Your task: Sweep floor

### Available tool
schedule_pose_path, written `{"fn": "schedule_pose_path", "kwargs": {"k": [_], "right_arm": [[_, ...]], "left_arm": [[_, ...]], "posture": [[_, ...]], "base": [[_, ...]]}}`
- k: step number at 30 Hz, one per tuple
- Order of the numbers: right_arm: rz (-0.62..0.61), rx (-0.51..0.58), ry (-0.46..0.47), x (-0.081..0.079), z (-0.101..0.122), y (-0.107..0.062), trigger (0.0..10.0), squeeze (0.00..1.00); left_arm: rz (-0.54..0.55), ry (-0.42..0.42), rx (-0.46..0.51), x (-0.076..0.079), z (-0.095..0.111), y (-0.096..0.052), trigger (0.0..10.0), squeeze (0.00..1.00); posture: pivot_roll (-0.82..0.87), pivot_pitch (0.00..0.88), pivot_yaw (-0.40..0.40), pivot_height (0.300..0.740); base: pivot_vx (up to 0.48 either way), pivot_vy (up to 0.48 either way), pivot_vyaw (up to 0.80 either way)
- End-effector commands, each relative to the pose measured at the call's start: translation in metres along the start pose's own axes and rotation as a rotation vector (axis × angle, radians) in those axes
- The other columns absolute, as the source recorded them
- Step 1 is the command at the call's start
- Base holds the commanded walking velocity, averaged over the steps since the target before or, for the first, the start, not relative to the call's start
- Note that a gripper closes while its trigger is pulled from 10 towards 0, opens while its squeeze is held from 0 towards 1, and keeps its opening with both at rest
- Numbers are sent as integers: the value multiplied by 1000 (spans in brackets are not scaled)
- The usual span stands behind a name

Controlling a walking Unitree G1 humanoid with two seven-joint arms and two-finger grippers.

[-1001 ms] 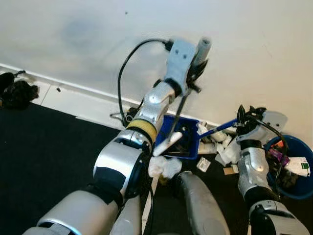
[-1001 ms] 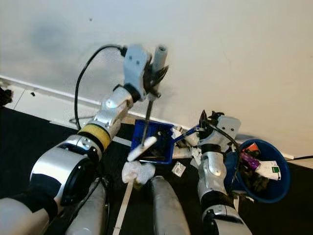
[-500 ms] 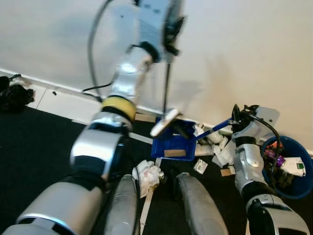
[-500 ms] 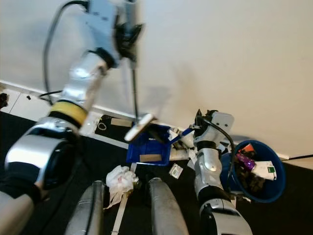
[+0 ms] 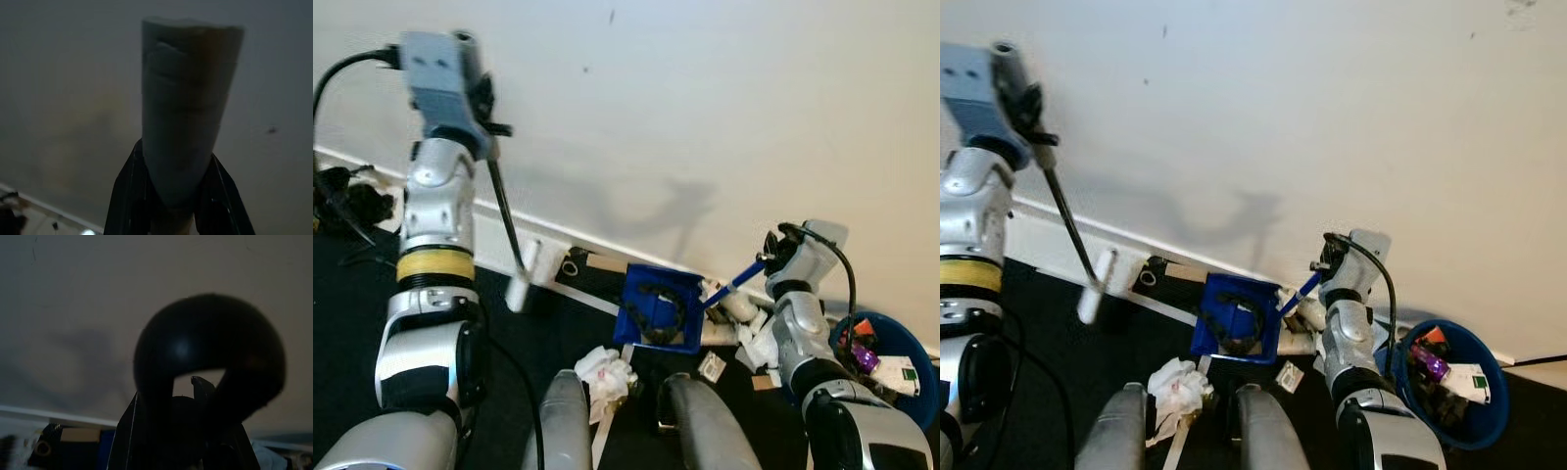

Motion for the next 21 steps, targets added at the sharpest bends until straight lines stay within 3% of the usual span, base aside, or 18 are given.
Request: {"fn": "schedule_pose_path", "kwargs": {"k": [1,3,4,6,9,11,17,21], "right_arm": [[-36,-147,45,8,-36,-13,10000,0],[-32,-141,52,8,-34,-12,10000,0],[8,-119,79,6,-30,-12,10000,0],[8,-98,120,9,-27,-12,10000,0],[-2,-87,141,12,-26,-12,10000,0],[-20,-78,123,19,-27,-14,10000,0],[-18,-128,65,22,-36,-18,10000,0],[-30,-126,54,24,-36,-18,10000,0]], "left_arm": [[30,33,-62,-4,-14,-6,10000,0],[40,47,-88,-7,-22,-10,10000,0],[6,37,-93,-9,-34,-21,10000,0],[56,63,-123,-19,-47,-32,10000,0],[86,81,-136,-24,-52,-39,10000,0],[106,174,-188,-32,-70,-54,10000,0],[199,247,-252,-48,-92,-63,10000,0],[193,241,-260,-40,-97,-61,10000,0]], "posture": [[148,17,-72,740],[150,13,-69,740],[152,3,-62,740],[151,0,-58,740],[150,0,-51,740],[146,0,-40,740],[139,0,-48,740],[137,0,-49,740]], "base": [[0,0,0],[0,0,0],[0,0,0],[0,0,0],[0,0,0],[0,0,0],[0,0,0],[0,0,0]]}}
Point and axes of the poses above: a point about 5 cm out from each wrist's last joint towards the gripper, its own y axis pointing out of the wrist towards the gripper, its own z axis along the axis of the wrist's last joint, x = y × z, the point moved 5 cm from there along y, pointing out of the wrist towards the gripper, and after that the axes turned 3 degrees about y, right-handed, at the moved point
